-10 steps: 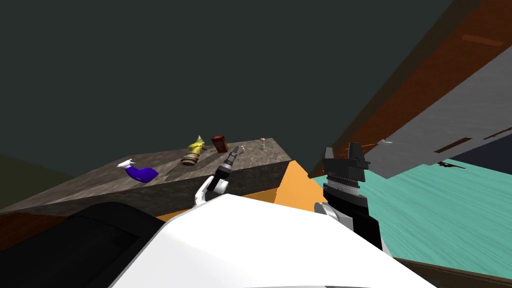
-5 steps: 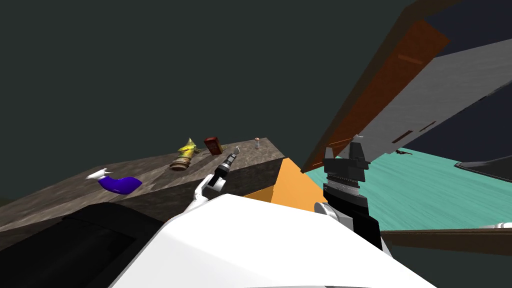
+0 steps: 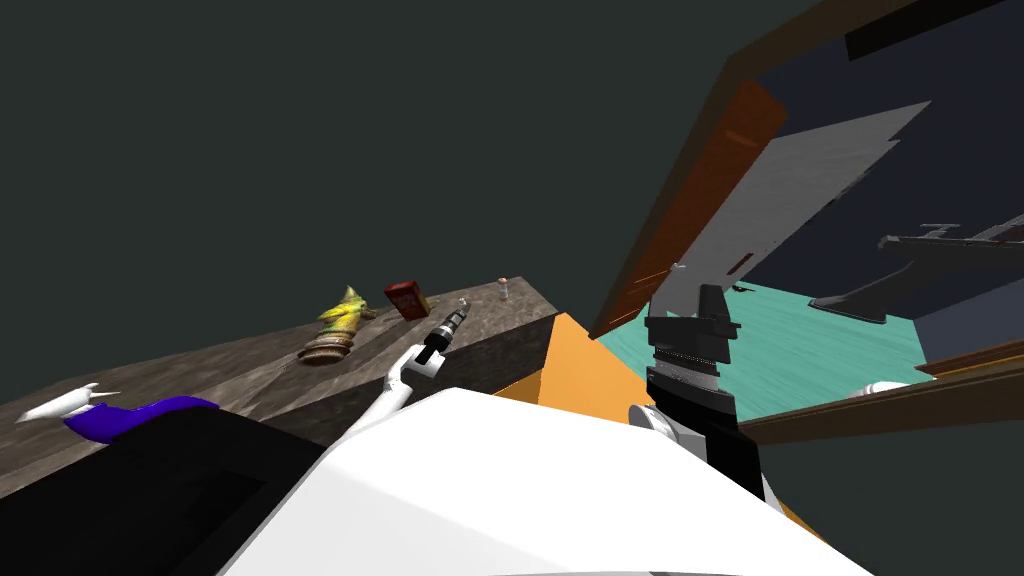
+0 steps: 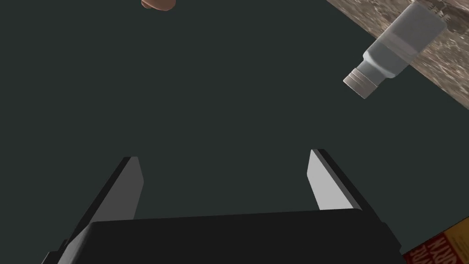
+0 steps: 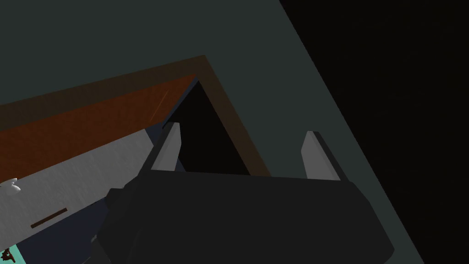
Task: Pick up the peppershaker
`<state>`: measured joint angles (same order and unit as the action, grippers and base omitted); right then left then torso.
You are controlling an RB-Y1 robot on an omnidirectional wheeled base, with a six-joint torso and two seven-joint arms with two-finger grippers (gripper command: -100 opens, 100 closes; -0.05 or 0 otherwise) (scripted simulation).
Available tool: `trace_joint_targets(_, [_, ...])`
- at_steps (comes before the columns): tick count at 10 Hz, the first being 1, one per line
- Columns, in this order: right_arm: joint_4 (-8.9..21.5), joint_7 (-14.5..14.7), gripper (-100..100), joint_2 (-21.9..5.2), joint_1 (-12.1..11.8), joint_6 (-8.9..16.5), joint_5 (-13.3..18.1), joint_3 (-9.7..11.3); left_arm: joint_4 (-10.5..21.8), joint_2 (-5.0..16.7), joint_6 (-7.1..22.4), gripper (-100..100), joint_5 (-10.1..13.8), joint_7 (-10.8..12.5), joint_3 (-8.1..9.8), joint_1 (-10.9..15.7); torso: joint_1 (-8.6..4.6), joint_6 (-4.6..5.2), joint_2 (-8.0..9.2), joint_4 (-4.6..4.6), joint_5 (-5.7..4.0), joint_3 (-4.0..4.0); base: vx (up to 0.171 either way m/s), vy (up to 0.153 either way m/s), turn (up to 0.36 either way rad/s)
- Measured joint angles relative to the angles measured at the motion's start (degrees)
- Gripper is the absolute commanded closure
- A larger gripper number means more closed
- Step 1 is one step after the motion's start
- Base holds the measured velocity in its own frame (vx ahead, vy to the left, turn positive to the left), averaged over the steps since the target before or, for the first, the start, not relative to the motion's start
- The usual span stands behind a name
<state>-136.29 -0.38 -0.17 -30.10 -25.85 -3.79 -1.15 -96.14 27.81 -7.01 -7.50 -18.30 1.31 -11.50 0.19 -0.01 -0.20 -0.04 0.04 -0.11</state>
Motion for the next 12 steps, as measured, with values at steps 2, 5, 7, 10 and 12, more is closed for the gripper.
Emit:
trace_joint_targets(2, [0.0, 0.0, 0, 0.0, 0.0, 0.0, 0.0, 0.0, 3.8, 0.9, 2.5, -100, -1.3, -0.7, 1.19, 0.7, 0.02, -0.03, -0.04, -0.01, 0.01, -0.02, 0.042, 0.027, -0.115])
trace_joint_targets(5, [0.0, 0.0, 0, 0.0, 0.0, 0.0, 0.0, 0.0, 6.2, 2.5, 5.9, -100, -2.2, -1.0, 2.42, 1.1, -0.03, -0.02, 0.03, 0.01, -0.01, 0.02, 0.035, 0.022, -0.195])
trace_joint_targets(7, [0.0, 0.0, 0, 0.0, 0.0, 0.0, 0.0, 0.0, 8.7, 4.1, 8.9, -100, -3.0, -1.1, 3.45, 1.8, 0.04, -0.02, 0.0, 0.0, 0.0, 0.0, 0.047, 0.05, -0.187])
trace_joint_targets(10, [0.0, 0.0, 0, 0.0, 0.0, 0.0, 0.0, 0.0, 12.6, 5.2, 12.2, -100, -4.3, -1.6, 4.99, 2.4, 0.0, -0.04, -0.02, 0.0, 0.0, -0.01, 0.043, 0.034, -0.146])
trace_joint_targets(12, [0.0, 0.0, 0, 0.0, 0.0, 0.0, 0.0, 0.0, 13.4, 5.4, 14.6, -100, -5.2, -2.1, 5.68, 2.6, -0.05, -0.05, 0.02, 0.0, -0.01, 0.01, 0.028, 0.028, -0.112])
